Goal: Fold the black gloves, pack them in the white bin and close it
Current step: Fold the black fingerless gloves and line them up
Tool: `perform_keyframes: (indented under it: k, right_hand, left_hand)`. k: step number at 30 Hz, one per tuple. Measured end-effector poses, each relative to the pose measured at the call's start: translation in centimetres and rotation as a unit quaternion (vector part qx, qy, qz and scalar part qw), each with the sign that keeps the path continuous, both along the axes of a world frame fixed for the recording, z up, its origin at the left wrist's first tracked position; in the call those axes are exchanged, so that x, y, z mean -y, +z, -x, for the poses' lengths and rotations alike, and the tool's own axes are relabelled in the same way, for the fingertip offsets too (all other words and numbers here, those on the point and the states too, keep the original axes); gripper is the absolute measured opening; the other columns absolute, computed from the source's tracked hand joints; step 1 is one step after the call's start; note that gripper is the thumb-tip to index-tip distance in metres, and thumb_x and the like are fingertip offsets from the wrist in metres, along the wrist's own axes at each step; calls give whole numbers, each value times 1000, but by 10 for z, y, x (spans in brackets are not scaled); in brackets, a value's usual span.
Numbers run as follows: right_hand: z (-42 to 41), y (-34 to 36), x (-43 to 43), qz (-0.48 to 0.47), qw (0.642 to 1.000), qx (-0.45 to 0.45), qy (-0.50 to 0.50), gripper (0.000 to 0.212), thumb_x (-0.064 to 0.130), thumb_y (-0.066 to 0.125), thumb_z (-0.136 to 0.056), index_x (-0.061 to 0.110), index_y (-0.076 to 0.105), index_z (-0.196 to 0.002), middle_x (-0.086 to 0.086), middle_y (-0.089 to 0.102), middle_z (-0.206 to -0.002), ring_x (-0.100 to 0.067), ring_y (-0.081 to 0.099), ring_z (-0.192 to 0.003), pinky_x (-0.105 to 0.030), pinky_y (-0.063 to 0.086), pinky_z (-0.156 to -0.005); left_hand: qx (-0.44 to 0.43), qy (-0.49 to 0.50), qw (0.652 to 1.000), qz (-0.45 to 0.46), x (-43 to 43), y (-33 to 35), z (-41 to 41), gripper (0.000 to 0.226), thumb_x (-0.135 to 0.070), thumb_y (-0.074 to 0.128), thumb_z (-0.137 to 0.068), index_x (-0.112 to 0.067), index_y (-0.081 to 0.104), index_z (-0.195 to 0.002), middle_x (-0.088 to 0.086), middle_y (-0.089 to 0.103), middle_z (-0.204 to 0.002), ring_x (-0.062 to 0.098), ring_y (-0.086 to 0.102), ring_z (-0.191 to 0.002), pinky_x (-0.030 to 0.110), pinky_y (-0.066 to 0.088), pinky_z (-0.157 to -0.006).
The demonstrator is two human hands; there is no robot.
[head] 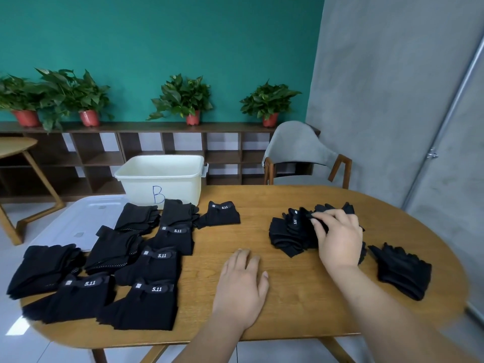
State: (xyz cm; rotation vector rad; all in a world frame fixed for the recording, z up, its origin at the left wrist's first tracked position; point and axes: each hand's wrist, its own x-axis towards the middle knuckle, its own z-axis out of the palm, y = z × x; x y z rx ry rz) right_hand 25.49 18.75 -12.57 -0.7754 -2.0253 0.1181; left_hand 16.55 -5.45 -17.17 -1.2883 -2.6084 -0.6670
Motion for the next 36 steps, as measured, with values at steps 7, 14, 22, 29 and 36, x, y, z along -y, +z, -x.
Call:
perform_keyframes:
  k: [7,14,22,29,36]
  right_hand:
    - [-3,-3,62,-82,968,100,217,18,28,76,-95,33,78,-112,17,69,-112,-11,58,-107,-38,47,-89]
    - [-11,-60,84,25,950,172,258,18,21,68,-96,35,73,-105,25,65,-126,-2,64,-109,-30,55,-91]
    - [-18,-48,96,2,945,192,266,14,16,61,-92,29,62,-98,19,57,-108,-5,57,-97,-24,51,-76]
    - [-16,-53,90,50,972,178,148,12,20,62,-93,25,66,-104,10,55,-105,-13,55,-96,-32,51,-77]
    - [-13,-50,93,25,974,207,88,42,30,63,-94,28,61,-136,-4,39,-157,-26,39,-143,-44,47,-109]
  left_hand:
    - [29,62,995,-69,-2,2,2,57,-41,39,-107,-22,32,-161,5,35,-162,23,29,-152,42,27,-127]
    - [58,90,988,-108,8,2,6,62,-15,53,-97,-18,40,-157,0,39,-159,19,31,-149,39,27,-127]
    - [-62,-35,997,-27,6,-3,-2,36,-28,41,-95,-29,68,-119,-11,66,-118,13,58,-114,37,39,-114]
    - [-84,57,995,1,9,-4,-4,38,-39,41,-98,-23,74,-107,-4,61,-102,22,54,-100,40,45,-99]
    - [-5,16,1000,10,16,-3,0,57,-47,29,-110,-20,44,-158,2,36,-164,21,23,-156,39,17,-131]
